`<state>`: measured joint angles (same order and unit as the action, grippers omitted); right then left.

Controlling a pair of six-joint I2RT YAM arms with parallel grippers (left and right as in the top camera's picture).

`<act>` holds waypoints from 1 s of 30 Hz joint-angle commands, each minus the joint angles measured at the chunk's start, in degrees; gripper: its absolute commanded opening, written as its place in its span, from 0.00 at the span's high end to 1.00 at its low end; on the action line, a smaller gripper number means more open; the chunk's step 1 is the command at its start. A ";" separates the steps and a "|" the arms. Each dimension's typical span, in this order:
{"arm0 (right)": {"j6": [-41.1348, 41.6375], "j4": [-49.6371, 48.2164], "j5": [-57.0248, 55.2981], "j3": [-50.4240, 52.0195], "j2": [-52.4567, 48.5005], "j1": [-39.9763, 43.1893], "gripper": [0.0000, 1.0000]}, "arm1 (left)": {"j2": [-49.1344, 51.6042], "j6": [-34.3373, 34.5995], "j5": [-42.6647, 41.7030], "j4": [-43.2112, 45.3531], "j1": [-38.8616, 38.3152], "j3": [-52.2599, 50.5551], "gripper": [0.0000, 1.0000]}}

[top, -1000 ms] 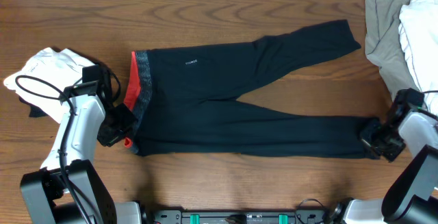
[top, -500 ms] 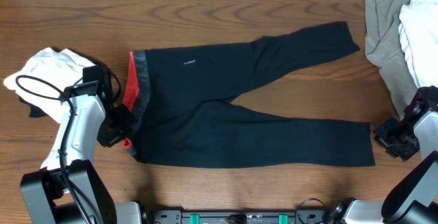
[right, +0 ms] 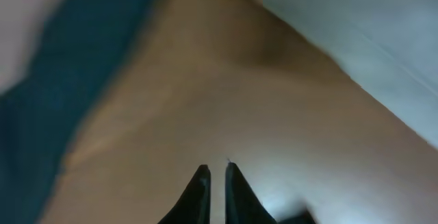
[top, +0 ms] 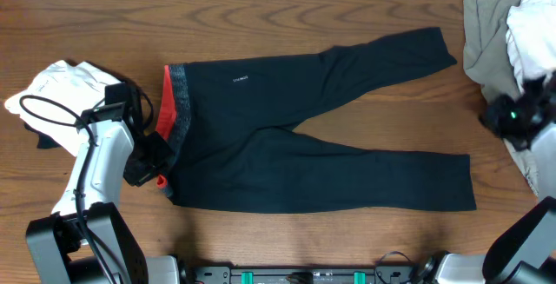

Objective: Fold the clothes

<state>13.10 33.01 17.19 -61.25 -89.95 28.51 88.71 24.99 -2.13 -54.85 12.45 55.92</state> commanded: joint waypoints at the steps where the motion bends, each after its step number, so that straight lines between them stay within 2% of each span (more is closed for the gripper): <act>1: -4.42 -6.25 5.84 -0.94 0.55 -6.34 0.94 | -0.39 -0.96 1.31 0.11 0.02 -0.24 0.93; 9: -5.44 -27.76 -2.47 -0.94 -7.48 -16.65 0.78 | -0.39 -0.96 1.31 -0.15 0.02 -0.24 0.93; 14: -2.10 -36.28 -3.89 -0.94 -15.28 -18.75 0.77 | -0.39 -0.96 1.29 -0.15 0.02 -0.24 0.93; 18: 1.31 -40.83 -3.87 -0.94 -21.22 -18.84 0.77 | -0.39 -0.96 1.29 -0.22 0.02 -0.24 0.93; 23: 1.68 -44.24 -3.69 -0.98 -25.92 -18.82 0.78 | -0.39 -0.96 1.29 -0.22 0.02 -0.24 0.93; 30: 1.64 -41.90 -9.27 -0.98 -28.76 -18.67 0.77 | -0.39 -0.94 1.29 -0.20 0.02 -0.24 0.93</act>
<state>13.76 -9.78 12.08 -61.89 -117.38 10.00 88.71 24.99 -2.13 -54.92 12.45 55.90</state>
